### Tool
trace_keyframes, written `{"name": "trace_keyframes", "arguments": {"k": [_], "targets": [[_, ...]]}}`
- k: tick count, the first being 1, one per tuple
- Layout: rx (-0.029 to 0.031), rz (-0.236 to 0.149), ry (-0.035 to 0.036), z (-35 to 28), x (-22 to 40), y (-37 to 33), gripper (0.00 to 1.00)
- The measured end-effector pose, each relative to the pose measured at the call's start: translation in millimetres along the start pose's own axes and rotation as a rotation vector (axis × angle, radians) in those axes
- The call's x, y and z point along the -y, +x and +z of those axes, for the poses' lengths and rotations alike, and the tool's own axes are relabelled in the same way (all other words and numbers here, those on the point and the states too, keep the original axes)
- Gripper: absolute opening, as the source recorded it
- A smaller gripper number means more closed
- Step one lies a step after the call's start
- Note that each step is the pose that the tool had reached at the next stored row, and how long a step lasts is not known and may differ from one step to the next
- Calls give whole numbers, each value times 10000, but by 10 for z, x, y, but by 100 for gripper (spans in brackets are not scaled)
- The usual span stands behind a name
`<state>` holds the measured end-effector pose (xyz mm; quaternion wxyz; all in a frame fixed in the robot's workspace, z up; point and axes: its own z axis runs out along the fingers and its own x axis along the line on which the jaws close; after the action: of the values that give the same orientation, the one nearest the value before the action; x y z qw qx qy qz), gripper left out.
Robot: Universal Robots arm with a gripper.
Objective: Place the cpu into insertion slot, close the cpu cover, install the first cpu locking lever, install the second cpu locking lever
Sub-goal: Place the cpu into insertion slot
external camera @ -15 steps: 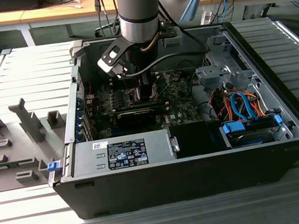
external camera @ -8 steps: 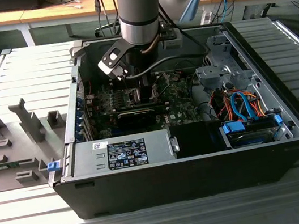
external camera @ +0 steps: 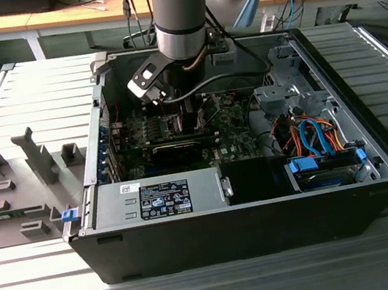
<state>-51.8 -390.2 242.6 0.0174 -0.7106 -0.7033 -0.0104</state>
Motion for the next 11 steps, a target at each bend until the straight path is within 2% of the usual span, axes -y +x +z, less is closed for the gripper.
{"name": "trace_keyframes", "arguments": {"k": [11], "targets": [[0, 0, 0, 36, 0, 2, 54]]}}
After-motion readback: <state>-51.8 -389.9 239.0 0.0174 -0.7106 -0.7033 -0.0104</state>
